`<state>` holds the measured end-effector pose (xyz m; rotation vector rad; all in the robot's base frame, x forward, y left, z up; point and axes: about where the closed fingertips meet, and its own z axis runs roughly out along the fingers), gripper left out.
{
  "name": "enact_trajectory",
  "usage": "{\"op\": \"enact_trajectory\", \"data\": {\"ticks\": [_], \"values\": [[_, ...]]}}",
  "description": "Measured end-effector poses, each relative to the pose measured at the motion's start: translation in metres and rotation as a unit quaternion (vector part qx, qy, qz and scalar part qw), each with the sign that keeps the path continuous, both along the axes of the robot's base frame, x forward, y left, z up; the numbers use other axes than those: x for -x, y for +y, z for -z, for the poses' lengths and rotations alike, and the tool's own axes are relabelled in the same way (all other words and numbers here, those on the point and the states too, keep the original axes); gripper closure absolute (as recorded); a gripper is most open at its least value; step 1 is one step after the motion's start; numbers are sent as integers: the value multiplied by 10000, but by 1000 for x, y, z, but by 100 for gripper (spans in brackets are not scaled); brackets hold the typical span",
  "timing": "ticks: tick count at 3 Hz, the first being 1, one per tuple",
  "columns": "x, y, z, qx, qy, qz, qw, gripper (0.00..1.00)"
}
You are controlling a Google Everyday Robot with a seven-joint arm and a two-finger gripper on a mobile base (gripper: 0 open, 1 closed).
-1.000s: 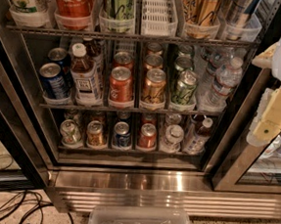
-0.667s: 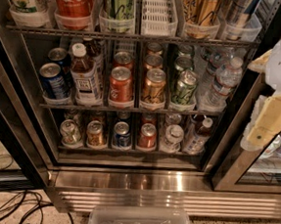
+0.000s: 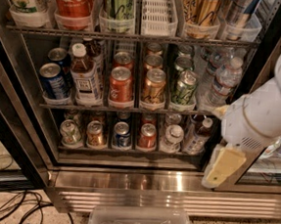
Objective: Pick pepsi can from bottom shelf of fridge
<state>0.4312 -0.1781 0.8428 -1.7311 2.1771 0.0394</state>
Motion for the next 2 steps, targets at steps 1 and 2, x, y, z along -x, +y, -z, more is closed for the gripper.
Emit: {"op": "enact_trajectory", "data": {"ticks": [1, 2], "values": [[4, 12, 44, -212, 103, -126, 9996, 0], [4, 12, 47, -213, 89, -122, 9997, 0]]}}
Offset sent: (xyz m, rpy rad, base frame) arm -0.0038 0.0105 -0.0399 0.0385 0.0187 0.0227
